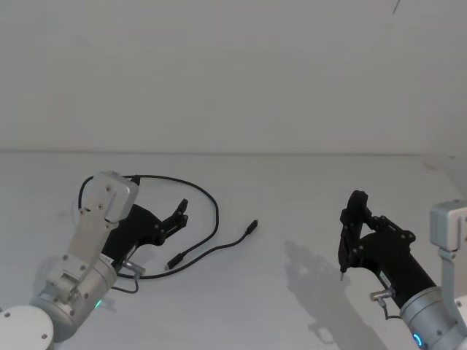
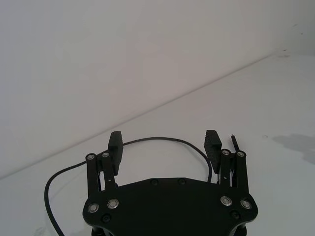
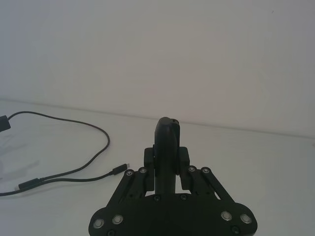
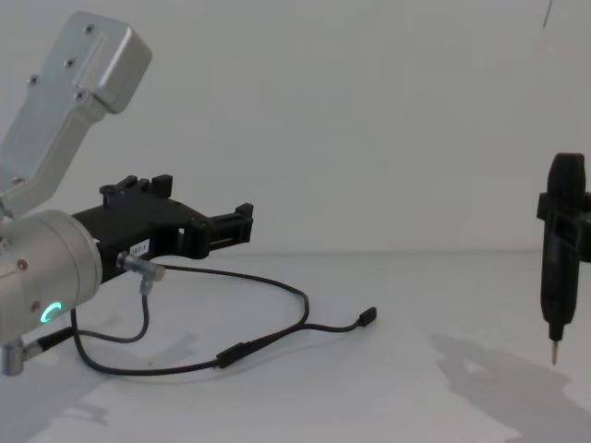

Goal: Pick up the data cable with the one hand.

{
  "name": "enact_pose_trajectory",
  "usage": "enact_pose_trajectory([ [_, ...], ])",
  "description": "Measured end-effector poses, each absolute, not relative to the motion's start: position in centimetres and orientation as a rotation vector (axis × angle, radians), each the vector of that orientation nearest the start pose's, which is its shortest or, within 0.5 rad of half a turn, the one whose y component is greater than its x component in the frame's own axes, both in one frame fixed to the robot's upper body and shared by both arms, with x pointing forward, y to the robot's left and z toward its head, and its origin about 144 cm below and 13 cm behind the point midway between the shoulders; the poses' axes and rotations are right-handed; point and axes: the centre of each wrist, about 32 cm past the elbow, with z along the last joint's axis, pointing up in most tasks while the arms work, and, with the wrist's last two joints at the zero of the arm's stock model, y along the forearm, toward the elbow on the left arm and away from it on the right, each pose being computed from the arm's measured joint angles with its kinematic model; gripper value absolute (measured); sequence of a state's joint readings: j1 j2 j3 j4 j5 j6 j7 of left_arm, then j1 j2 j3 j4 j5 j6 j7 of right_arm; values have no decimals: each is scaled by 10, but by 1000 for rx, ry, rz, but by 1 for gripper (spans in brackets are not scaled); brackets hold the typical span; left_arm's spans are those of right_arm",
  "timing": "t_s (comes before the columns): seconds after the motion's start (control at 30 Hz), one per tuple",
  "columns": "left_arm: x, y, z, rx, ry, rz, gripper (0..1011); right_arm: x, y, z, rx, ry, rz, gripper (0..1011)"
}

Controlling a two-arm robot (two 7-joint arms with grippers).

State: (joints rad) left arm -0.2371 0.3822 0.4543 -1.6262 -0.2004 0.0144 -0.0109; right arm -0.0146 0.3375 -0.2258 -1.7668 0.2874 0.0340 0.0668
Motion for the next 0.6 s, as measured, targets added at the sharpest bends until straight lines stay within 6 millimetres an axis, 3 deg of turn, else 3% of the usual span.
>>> enact_pose_trajectory([
  [0.6, 493, 200, 1206, 66, -272, 1106, 1001, 443, -237, 1189, 26, -75, -1229, 279],
])
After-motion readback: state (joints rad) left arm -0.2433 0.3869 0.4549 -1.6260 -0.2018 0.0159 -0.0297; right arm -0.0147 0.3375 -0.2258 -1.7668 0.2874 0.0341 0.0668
